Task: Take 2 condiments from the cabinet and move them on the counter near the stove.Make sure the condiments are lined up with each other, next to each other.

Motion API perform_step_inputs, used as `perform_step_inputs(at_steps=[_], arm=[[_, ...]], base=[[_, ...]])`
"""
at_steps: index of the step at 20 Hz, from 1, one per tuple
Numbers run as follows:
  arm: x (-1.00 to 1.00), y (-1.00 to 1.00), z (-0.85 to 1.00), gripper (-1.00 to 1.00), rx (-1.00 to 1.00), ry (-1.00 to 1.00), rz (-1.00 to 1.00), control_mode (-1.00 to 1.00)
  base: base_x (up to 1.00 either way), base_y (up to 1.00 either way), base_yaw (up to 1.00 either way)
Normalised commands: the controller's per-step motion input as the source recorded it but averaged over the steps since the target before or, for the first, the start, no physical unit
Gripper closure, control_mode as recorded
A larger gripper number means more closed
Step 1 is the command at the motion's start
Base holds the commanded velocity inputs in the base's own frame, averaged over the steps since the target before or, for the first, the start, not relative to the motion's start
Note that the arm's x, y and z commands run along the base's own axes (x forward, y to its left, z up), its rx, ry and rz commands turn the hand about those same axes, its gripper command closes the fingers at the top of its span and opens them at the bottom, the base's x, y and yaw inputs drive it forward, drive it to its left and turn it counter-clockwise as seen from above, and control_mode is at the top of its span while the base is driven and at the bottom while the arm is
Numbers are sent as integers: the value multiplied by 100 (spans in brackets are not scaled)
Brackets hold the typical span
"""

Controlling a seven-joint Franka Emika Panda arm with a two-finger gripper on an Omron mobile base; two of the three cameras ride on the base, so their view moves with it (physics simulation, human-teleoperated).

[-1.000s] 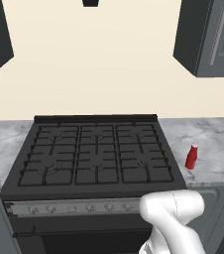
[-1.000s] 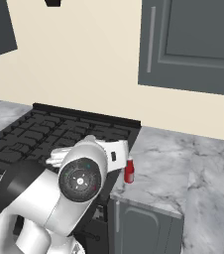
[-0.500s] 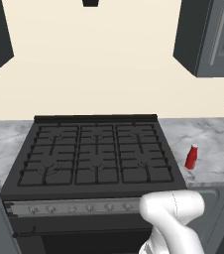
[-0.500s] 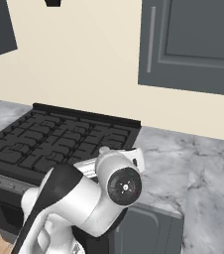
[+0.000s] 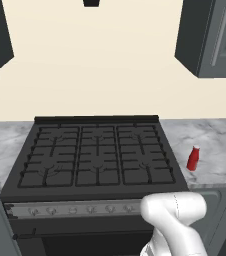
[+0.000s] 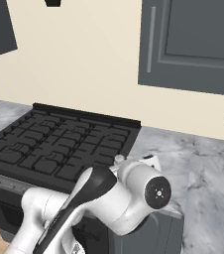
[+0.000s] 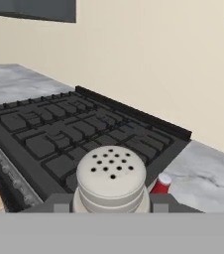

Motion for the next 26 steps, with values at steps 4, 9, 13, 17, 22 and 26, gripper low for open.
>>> perform_step_inputs(at_steps=[4,9,13,17,22,26], arm=[[33,-8,-32,100,1,0,5,-100],[25,-4,-41,100,1,0,5,-100],[14,-15,-42,100,0,0,8,-100],[21,-10,-30,100,0,3,7,-100],[34,-3,-18,100,8,1,6,-100],[33,-14,-21,100,8,0,5,-100]], base=[[0,0,0],[0,0,0],[0,0,0],[0,0,0],[0,0,0],[0,0,0]])
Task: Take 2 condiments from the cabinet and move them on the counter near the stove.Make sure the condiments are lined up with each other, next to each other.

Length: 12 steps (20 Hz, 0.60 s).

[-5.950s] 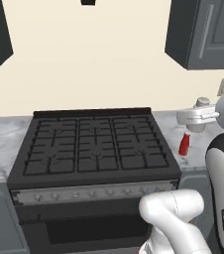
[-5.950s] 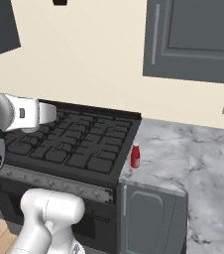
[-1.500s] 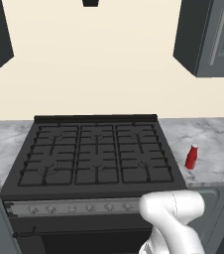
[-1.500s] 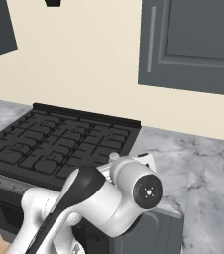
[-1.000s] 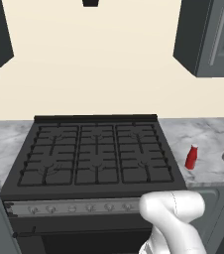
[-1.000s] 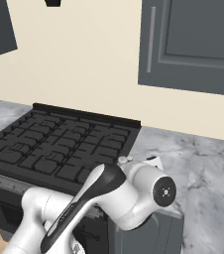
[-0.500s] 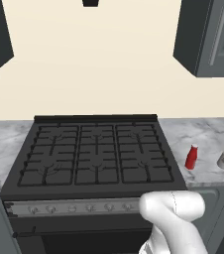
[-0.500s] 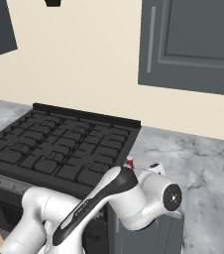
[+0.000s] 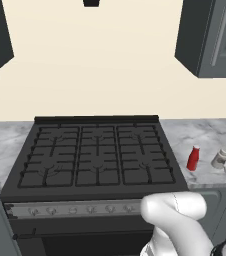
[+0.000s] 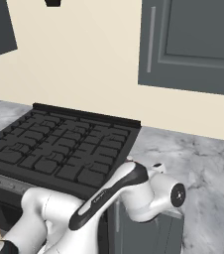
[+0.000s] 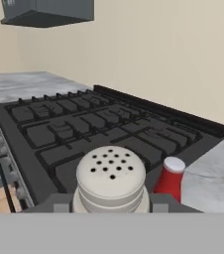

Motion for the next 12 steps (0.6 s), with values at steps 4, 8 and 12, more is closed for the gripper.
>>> perform_step_inputs(at_steps=[4,8,12], arm=[[19,-6,-32,100,1,0,2,-100],[1,0,-19,100,0,2,0,-100],[0,0,0,100,0,0,0,-100]], base=[[0,0,0],[0,0,0],[0,0,0]])
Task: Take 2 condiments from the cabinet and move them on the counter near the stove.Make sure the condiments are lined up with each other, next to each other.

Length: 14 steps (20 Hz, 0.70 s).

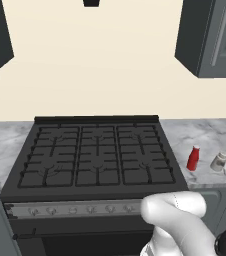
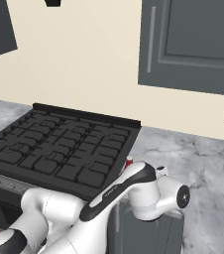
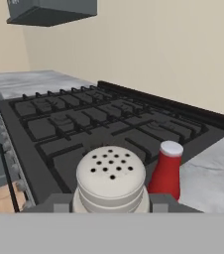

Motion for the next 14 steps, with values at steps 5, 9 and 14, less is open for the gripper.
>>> perform_step_inputs(at_steps=[5,9,14], arm=[[2,0,-11,100,0,1,0,-100],[5,0,-23,100,0,5,0,-100],[6,0,-18,100,0,5,0,-100]], base=[[0,0,0],[0,0,0],[0,0,0]])
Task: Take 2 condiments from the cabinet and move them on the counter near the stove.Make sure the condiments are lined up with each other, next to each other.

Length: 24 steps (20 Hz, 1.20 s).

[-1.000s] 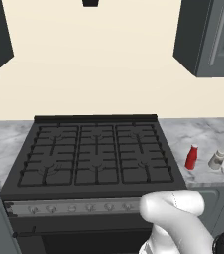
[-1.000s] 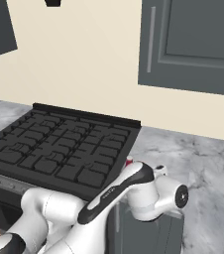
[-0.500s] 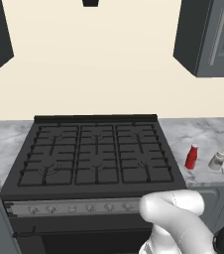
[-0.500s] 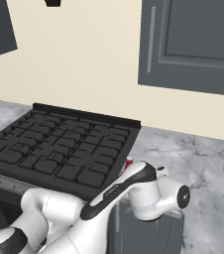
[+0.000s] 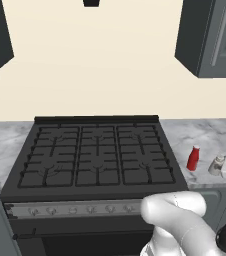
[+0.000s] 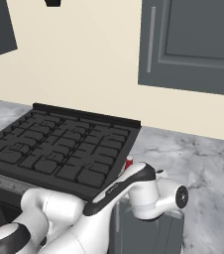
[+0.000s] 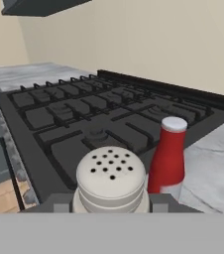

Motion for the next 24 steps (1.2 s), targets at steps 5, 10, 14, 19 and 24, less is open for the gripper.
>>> perform_step_inputs(at_steps=[5,10,14,19,24], arm=[[7,0,-21,100,0,1,0,-100],[8,0,-15,100,0,0,0,-100],[11,-3,-11,100,0,0,0,-100],[18,-9,-9,100,0,0,0,-100],[15,-11,-15,100,0,0,0,-100]], base=[[0,0,0],[0,0,0],[0,0,0],[0,0,0],[0,0,0]])
